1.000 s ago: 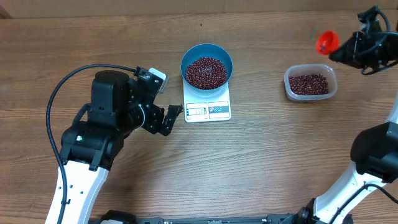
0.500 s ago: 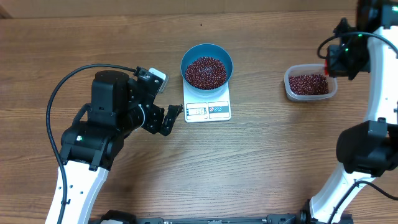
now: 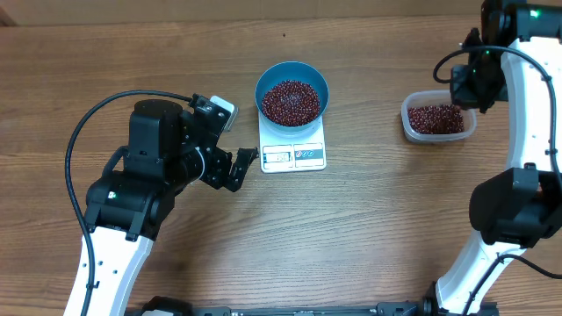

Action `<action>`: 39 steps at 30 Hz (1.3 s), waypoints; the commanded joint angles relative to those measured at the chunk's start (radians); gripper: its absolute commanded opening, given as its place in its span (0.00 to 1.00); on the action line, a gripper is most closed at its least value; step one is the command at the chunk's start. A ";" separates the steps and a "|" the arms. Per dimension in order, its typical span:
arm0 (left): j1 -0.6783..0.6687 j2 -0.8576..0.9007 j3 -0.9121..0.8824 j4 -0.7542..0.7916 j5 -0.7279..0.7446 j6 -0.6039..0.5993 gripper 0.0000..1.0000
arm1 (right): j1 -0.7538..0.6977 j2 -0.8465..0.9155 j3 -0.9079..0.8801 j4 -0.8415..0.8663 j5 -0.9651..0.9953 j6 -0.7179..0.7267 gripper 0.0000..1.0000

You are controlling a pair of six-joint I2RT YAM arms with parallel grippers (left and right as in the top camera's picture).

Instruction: Scoop item into bowl and weigh 150g on scale

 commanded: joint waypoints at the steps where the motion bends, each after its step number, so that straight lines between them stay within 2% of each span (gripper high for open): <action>1: -0.006 -0.007 0.019 0.000 -0.003 -0.018 1.00 | -0.054 -0.039 -0.009 0.019 -0.167 0.005 0.04; 7: -0.006 -0.007 0.018 0.000 -0.003 -0.018 0.99 | -0.111 -0.039 -0.051 0.019 -0.220 -0.002 0.04; 39: -0.006 -0.007 0.018 0.000 -0.003 -0.018 1.00 | -0.111 -0.039 -0.053 0.018 -0.220 -0.001 0.04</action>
